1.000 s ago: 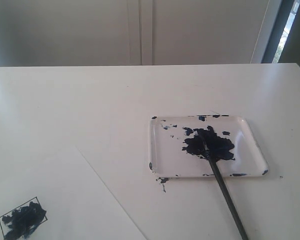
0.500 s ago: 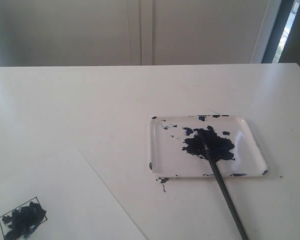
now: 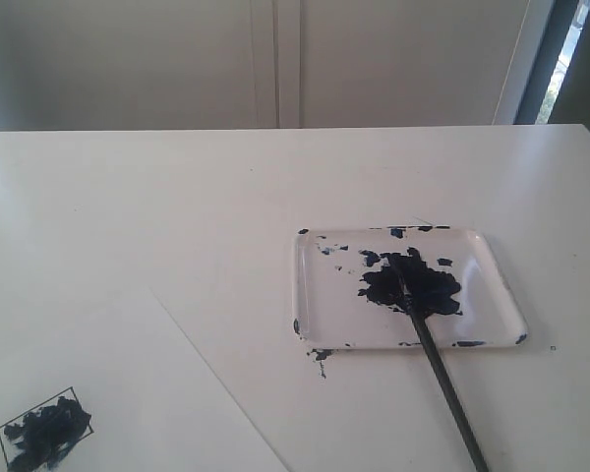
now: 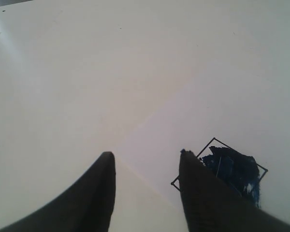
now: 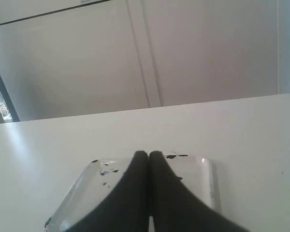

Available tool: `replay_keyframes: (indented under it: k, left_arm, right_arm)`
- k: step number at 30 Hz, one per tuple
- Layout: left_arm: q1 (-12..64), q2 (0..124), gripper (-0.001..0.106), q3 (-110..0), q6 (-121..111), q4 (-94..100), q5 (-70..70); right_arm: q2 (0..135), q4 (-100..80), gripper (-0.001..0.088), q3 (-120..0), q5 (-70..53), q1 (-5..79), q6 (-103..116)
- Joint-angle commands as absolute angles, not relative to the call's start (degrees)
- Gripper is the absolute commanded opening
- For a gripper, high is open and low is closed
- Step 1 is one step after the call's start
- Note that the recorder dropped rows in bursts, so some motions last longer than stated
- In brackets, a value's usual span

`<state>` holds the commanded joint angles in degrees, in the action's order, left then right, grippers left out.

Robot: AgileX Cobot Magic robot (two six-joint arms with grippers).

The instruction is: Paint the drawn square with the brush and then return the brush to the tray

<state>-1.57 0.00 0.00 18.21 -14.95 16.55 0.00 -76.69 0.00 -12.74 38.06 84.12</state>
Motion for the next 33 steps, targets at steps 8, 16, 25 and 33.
replay_keyframes:
  k: [8,16,25,33]
  left_arm:
    - [-1.57,0.00,0.048,0.00,18.21,-14.95,16.55]
    - [-1.57,0.00,0.048,0.00,18.21,-14.95,16.55]
    - [-1.57,0.00,0.048,0.00,18.21,-14.95,16.55]
    - [-1.57,0.00,0.048,0.00,18.21,-14.95,16.55]
  right_arm:
    - [0.00,-51.83,0.0000,0.00,-12.55,38.06,48.94]
    - [0.00,-26.32,0.0000,0.00,-13.44,38.06,9.99]
    - [0.00,-26.47,0.0000,0.00,-21.72,38.06,10.60]
    - [0.00,-26.47,0.0000,0.00,-21.72,38.06,10.60]
